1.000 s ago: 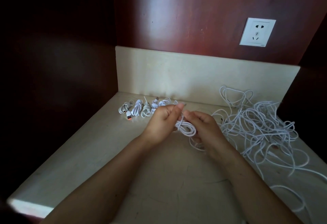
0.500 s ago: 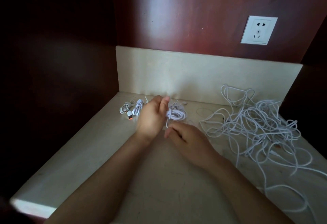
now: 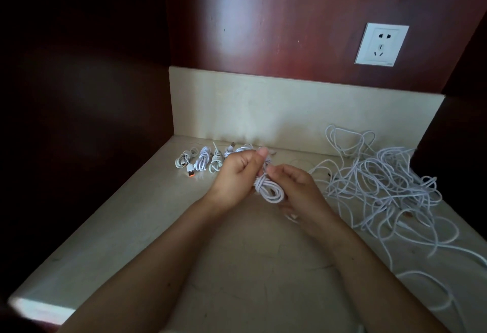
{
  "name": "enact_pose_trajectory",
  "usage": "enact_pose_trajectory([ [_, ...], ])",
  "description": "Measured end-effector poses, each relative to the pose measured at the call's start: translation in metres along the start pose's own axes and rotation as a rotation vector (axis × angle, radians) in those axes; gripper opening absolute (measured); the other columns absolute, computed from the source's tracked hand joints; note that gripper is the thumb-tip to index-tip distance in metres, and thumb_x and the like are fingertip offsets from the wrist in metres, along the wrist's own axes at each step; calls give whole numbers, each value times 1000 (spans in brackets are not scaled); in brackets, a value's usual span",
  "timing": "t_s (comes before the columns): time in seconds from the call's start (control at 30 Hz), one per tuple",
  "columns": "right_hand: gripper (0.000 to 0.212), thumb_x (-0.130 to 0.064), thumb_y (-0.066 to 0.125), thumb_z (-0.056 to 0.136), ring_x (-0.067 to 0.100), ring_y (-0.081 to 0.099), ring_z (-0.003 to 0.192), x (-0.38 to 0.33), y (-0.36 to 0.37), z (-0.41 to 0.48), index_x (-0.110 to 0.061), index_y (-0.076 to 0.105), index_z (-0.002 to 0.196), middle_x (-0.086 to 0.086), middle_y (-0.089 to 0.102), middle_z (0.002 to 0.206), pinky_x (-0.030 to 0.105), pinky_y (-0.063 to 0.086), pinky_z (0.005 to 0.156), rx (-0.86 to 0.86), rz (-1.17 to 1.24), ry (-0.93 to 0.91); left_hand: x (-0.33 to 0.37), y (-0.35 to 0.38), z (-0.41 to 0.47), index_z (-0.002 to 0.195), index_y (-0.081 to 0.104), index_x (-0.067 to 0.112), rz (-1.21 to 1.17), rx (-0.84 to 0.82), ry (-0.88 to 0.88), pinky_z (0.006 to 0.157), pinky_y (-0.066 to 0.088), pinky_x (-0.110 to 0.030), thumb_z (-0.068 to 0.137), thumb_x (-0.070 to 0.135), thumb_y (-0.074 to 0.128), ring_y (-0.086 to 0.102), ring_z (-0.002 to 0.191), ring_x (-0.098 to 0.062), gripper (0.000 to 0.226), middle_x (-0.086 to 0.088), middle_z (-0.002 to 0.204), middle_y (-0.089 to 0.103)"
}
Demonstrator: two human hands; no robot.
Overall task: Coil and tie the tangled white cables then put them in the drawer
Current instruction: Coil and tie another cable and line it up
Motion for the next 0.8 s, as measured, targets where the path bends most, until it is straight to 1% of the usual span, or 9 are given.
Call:
enact_pose_trajectory([
  [0.07,20,-20,54,98,4,24,35,8,6,-2,-14,56,79,-4,42,49,13,16,33,-37,136,137,1,-1,0,59,43,10,-46,53,-23,41,32,-18,103,23,40,35,36,-5,46,5,41,41],
  [0.13,16,-13,49,100,4,22,36,10,9,-3,-12,55,84,-1,41,52,12,15,34,-74,188,175,1,-3,0,62,42,11,-92,117,-35,39,31,-18,105,25,35,35,35,-6,45,6,39,42],
  [0.2,14,-9,46,100,5,23,36,7,13,-4,-4,55,91,3,45,58,12,17,34,-107,132,119,0,-5,1,66,40,12,-136,178,-36,38,30,-17,106,24,31,35,35,-7,43,6,40,40],
  [0.3,19,-9,46,101,9,27,34,3,16,-5,7,53,93,10,50,61,15,21,36,-63,-20,-12,-8,-10,3,70,39,13,-88,241,-38,42,33,-19,107,27,32,37,41,-9,40,3,50,38],
  [0.43,19,-7,50,98,10,31,33,2,14,-5,-13,61,85,12,54,60,18,25,36,22,-99,-61,-16,-14,2,77,47,20,106,290,18,53,40,-34,100,46,33,47,52,-15,37,4,58,48],
  [0.53,23,-9,55,96,8,35,37,1,12,-6,-20,65,77,9,54,58,20,27,39,59,-131,-50,-13,-15,1,80,49,21,206,317,57,57,43,-37,101,44,32,48,53,-14,35,10,56,47],
  [0.63,31,-9,60,94,4,35,40,2,13,-7,-24,63,66,-5,49,49,17,27,41,77,-110,-22,-10,-16,0,85,53,16,277,312,61,60,40,-31,105,34,33,49,56,-3,34,10,59,49],
  [0.73,11,-15,63,94,-2,42,39,-2,11,-7,-21,69,87,-16,48,41,11,31,42,94,-58,-22,-10,-11,0,91,60,21,337,231,73,67,43,-25,103,39,31,57,70,-2,36,8,74,62],
  [0.8,9,-14,61,95,-4,45,37,-4,5,-6,-16,68,90,-18,48,39,10,34,41,121,-44,-32,-13,-2,2,96,65,22,280,126,63,78,47,-20,104,36,34,63,86,-5,35,10,86,68],
])
Point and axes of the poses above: each hand's wrist, its own z-axis towards the middle knuckle, its own y-axis out of the palm, x = y × z, the point moved 7 cm from there along z, towards the middle knuckle
